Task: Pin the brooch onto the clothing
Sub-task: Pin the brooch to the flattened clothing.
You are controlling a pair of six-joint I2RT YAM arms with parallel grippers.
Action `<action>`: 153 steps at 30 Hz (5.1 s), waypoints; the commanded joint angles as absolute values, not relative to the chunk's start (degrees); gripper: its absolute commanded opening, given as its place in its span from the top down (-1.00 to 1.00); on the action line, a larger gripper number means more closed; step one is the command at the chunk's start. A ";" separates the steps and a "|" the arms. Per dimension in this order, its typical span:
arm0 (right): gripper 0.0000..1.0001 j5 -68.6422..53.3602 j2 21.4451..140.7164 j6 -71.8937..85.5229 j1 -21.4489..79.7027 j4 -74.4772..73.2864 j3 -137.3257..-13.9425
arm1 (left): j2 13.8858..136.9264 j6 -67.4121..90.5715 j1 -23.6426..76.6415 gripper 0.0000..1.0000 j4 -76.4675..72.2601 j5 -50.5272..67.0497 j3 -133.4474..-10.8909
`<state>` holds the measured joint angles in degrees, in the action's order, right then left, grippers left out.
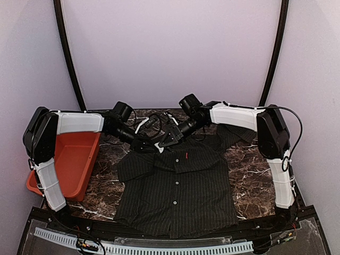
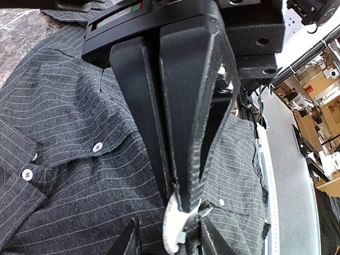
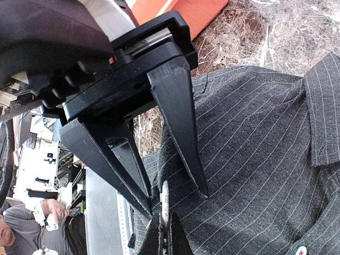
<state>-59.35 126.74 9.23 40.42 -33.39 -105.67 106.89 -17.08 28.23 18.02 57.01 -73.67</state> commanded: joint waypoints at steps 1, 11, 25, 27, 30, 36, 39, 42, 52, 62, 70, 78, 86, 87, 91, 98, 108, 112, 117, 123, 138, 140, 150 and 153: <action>1.00 -62.04 123.62 8.50 40.58 -31.92 -104.99 | 106.22 -16.48 27.46 0.30 16.55 59.34 -72.60; 1.00 -62.91 123.60 8.07 40.26 -31.68 -104.51 | 105.75 -14.57 26.63 0.29 13.63 62.58 -71.48; 1.00 -65.30 122.65 10.66 39.77 -27.77 -102.51 | 106.16 -13.91 26.63 0.24 12.71 63.22 -71.28; 1.00 -65.92 122.65 11.34 39.76 -26.76 -102.22 | 106.07 -13.64 26.63 0.25 12.48 63.43 -71.30; 1.00 -66.82 122.45 12.52 39.80 -25.33 -101.87 | 106.15 -13.29 26.63 0.29 12.08 63.62 -71.28; 1.00 -67.58 122.38 13.62 40.05 -23.95 -101.78 | 106.08 -12.48 26.72 0.37 11.28 63.66 -71.19; 1.00 -67.50 122.59 13.75 40.24 -23.87 -101.86 | 106.09 -12.04 26.72 0.42 10.65 63.76 -71.15; 1.00 -67.58 122.85 13.88 40.38 -23.72 -101.78 | 106.08 -11.52 26.72 0.50 10.25 63.77 -71.11; 1.00 -67.93 122.79 14.37 40.78 -22.98 -101.51 | 105.99 -9.65 26.72 0.68 8.56 62.82 -70.75; 1.00 -68.29 122.92 14.33 41.17 -22.74 -101.26 | 106.17 -7.80 26.81 0.91 7.40 60.89 -70.77; 1.00 -65.87 122.59 13.80 41.02 -24.21 -102.25 | 106.23 -12.82 27.52 0.93 13.70 57.99 -72.56; 1.00 -61.86 123.02 8.75 41.13 -31.37 -105.18 | 106.87 -16.93 28.12 0.89 20.43 56.24 -75.06; 1.00 -60.41 122.43 7.09 41.07 -32.46 -105.09 | 106.79 -18.48 28.12 0.78 22.92 56.01 -75.99; 1.00 -60.25 122.49 6.90 41.13 -32.62 -105.17 | 106.70 -18.60 28.12 0.76 23.26 56.10 -75.97; 1.00 -59.78 122.44 6.38 41.13 -33.13 -105.20 | 106.32 -19.55 28.12 0.58 24.28 55.86 -76.18; 1.00 -58.86 122.27 5.48 41.12 -33.97 -105.07 | 105.42 -20.37 28.04 0.41 24.51 54.92 -75.85; 1.00 -59.05 122.26 5.36 41.09 -33.88 -105.23 | 105.23 -16.42 27.54 0.22 19.02 58.06 -74.52; 1.00 -59.58 122.69 5.68 41.13 -33.55 -105.73 | 105.18 -13.74 27.51 0.15 15.50 60.88 -73.33; 1.00 -61.05 122.83 7.06 41.22 -32.21 -106.04 | 105.61 -12.92 27.59 0.17 14.63 60.93 -73.17; 1.00 -61.56 122.40 7.47 41.21 -31.79 -106.06 | 105.99 -12.77 27.62 0.25 14.93 59.85 -73.38; 1.00 -64.50 121.50 8.86 40.80 -29.14 -104.10 | 105.83 -15.10 28.12 0.10 18.14 59.10 -74.07; 1.00 -64.68 121.40 9.11 40.49 -28.68 -103.75 | 105.82 -15.67 28.12 0.08 18.63 58.78 -74.17; 1.00 -65.74 120.95 9.82 40.25 -27.10 -102.33 | 105.68 -15.77 28.12 0.09 18.50 57.73 -74.17; 1.00 -66.21 120.89 10.38 40.25 -26.23 -101.96 | 105.57 -14.91 28.12 0.10 16.89 57.58 -73.75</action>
